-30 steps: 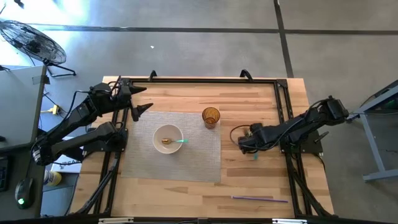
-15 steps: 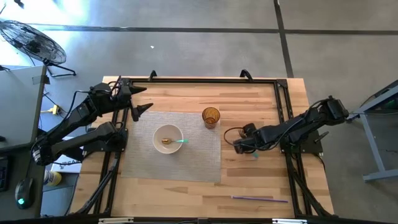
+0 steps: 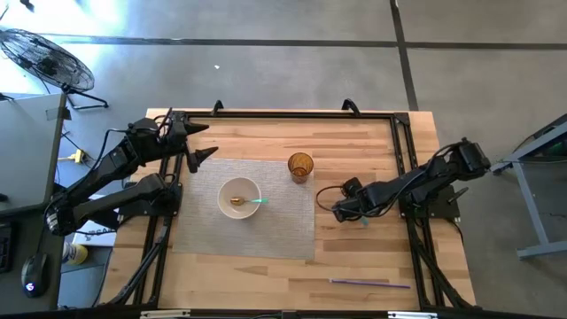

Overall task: Pick & Place Utensil
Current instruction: Put the blue fork into the white bowl on the gray mat

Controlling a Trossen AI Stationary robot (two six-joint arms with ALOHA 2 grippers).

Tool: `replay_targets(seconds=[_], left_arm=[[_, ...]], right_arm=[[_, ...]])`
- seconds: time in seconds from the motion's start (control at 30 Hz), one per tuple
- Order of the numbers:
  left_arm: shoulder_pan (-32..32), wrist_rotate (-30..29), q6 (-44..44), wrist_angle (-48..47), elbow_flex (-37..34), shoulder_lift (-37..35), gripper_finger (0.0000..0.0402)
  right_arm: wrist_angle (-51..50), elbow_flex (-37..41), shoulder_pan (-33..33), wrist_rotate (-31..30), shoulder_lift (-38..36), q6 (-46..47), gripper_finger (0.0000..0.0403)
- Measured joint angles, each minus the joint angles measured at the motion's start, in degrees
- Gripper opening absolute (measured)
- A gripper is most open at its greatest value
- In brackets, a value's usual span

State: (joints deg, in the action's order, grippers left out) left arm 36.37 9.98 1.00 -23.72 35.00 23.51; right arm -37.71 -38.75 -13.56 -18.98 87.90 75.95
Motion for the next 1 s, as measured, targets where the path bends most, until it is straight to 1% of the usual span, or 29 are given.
replay_targets(seconds=[0.17, 0.37, 0.63, 0.9, 1.0], left_arm=[[0.0, 0.0, 0.0, 0.0, 0.0, 0.0, 0.0399], [0.0, 0.0, -0.2, 0.0, 0.0, 0.0, 0.0399], [0.0, 0.0, -0.3, 0.0, 0.0, 0.0, 0.0399], [0.0, 0.0, -0.3, -0.5, 0.0, 0.0, 0.0399], [0.0, 0.0, -0.3, -0.5, 0.0, 0.0, 0.0399]], right_arm=[[1.6, 0.1, 0.0, 0.4, 0.1, 2.2, 0.0072], [2.4, 0.1, 0.0, 0.0, 0.2, 2.4, 0.0051], [2.8, 0.2, 0.0, -1.5, 0.2, 2.0, 0.0008], [2.2, 0.1, 0.1, -2.4, -0.3, 0.5, 0.0010], [-0.9, -2.3, -0.3, -3.5, -0.5, 0.5, 0.0005]])
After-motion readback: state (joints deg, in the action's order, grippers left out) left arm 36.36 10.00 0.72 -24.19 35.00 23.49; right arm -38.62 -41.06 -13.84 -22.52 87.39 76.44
